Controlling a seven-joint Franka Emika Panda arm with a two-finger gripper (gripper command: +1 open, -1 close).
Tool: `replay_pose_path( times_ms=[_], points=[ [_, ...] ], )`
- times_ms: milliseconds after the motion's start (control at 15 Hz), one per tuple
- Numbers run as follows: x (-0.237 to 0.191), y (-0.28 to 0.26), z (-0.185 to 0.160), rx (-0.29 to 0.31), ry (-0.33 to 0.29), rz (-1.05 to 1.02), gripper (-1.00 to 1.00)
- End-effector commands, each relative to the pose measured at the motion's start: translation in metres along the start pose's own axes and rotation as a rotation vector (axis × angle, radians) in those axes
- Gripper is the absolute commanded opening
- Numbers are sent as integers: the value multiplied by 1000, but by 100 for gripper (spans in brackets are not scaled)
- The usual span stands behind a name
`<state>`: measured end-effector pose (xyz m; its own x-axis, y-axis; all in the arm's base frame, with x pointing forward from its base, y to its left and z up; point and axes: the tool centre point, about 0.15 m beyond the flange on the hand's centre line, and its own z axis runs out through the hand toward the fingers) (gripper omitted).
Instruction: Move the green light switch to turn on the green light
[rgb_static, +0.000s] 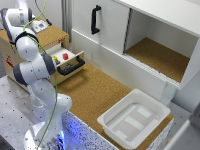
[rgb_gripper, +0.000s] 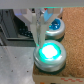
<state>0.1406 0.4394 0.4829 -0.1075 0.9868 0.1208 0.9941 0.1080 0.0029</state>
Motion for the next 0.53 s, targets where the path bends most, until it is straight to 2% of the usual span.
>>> replay_pose_path(
  times_ms=[0, 467],
  points=[
    [-1, 12, 17, 15, 11, 39, -100],
    [1, 18, 44, 29, -22, 55, -100]
  ],
)
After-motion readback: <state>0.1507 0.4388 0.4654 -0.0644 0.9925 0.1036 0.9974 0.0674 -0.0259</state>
